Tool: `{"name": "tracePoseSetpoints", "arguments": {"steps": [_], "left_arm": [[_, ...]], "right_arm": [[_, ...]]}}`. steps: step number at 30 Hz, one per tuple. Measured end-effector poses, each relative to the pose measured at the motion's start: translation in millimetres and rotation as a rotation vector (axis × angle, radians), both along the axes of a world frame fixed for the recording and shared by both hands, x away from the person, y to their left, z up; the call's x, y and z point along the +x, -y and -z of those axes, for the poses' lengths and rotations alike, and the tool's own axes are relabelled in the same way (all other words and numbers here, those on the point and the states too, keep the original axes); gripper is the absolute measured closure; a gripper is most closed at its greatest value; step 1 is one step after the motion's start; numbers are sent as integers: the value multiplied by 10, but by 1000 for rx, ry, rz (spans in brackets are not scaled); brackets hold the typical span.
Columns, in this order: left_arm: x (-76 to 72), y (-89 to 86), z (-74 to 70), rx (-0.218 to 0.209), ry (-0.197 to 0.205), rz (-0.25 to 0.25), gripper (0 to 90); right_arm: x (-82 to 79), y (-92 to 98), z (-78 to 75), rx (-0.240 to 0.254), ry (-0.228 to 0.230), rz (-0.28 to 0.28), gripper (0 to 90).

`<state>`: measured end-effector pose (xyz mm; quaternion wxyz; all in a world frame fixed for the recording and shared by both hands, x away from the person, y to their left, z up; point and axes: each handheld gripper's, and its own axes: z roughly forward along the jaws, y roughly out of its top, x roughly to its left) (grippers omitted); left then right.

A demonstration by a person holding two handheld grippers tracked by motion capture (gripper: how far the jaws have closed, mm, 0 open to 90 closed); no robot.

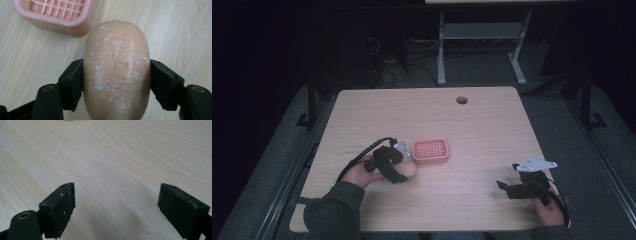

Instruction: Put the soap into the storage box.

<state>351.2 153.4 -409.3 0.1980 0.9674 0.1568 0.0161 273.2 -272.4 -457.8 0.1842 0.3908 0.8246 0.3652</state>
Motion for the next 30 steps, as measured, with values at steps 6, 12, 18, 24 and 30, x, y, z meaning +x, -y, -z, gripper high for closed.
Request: {"name": "tracePoseSetpoints", "arguments": {"steps": [6,12,18,24,30], "left_arm": [[37,26,-21,0,3,4,323],[73,69,-42,8,5,5,323],[116,113,-80,15,9,8,323],[182,179,-127,18,14,15,323],[236,217,-161,20,17,15,324]], "right_arm": [[-2,1,-2,0,4,-1,141],[-5,1,-9,1,7,-4,141],[-4,0,-12,-4,10,-10,141],[-7,-2,-12,3,9,-8,142],[-7,6,-12,4,13,-10,141]]}}
